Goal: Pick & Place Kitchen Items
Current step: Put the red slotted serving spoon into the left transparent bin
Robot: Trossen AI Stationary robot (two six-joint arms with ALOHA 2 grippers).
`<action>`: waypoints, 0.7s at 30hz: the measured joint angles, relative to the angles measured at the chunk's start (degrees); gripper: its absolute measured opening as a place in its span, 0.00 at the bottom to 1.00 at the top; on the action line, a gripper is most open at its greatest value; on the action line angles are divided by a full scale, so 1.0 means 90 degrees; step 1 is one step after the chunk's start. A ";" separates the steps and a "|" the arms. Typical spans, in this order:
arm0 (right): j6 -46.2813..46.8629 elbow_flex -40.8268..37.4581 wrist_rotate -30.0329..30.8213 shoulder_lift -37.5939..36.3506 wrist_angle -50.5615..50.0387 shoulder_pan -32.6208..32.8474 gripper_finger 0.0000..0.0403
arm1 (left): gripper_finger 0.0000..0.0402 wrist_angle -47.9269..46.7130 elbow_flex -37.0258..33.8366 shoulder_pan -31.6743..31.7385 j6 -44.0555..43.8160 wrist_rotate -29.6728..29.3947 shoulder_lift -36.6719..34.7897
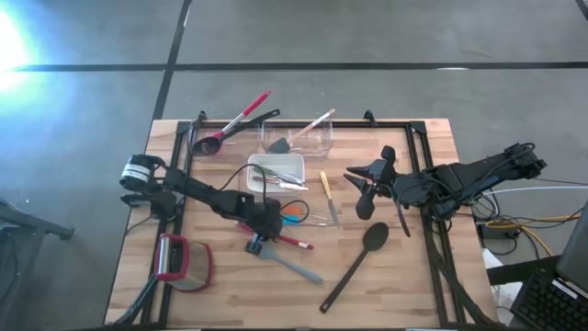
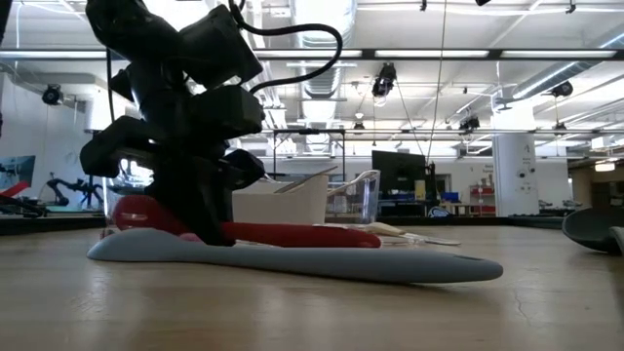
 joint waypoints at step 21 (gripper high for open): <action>-0.0001 0.0000 0.0000 0.0000 -0.0027 0.0000 0.16 | 0.12 -0.1080 0.0329 -0.0085 0.0207 -0.0006 -0.1936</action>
